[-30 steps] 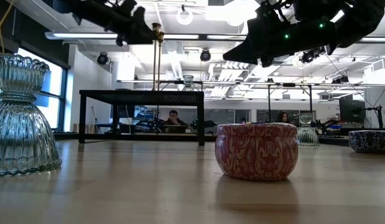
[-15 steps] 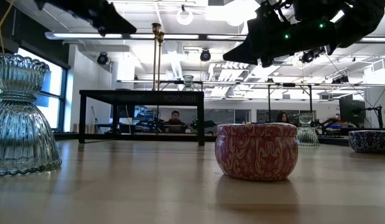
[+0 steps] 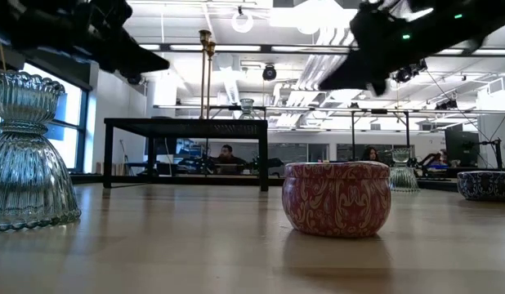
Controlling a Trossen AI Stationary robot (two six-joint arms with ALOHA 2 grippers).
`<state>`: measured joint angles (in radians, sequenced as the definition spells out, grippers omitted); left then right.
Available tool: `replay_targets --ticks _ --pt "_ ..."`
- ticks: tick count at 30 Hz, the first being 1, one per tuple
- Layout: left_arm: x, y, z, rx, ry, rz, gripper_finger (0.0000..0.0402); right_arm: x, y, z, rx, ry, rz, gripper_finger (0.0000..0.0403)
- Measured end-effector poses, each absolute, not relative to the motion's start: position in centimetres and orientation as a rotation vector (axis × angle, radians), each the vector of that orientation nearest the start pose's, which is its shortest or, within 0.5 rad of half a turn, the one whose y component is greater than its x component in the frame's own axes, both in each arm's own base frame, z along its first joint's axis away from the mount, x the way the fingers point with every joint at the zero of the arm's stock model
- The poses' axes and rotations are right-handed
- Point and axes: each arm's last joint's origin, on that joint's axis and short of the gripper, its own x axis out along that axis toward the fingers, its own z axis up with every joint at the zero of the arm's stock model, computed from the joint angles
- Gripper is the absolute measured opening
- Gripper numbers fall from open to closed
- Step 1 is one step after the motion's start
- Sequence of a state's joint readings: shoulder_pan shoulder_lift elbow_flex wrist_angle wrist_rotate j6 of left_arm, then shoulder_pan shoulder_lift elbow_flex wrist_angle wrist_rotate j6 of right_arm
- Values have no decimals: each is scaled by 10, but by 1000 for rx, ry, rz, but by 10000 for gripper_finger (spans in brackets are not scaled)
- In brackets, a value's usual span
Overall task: Pick & Place candle stick holders
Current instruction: Put the top green glass candle holder on the shelf aligned with the other green glass candle holder
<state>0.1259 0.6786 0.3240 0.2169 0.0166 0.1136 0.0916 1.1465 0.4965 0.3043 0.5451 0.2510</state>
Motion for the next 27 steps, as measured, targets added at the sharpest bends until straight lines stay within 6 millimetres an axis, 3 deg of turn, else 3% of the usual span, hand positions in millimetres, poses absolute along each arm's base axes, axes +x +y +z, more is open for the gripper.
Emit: replay_targets --ticks 7,14,19,27 --pt "159 19 220 60 151 109 13 178 19 211 366 394 -688 3" --pt "159 19 220 61 146 110 13 146 -1 203 522 448 -960 32" --pt "159 19 220 60 146 106 14 136 -24 198 557 511 -1131 96" --pt "159 19 220 62 148 106 14 121 -56 194 602 542 -1373 229"
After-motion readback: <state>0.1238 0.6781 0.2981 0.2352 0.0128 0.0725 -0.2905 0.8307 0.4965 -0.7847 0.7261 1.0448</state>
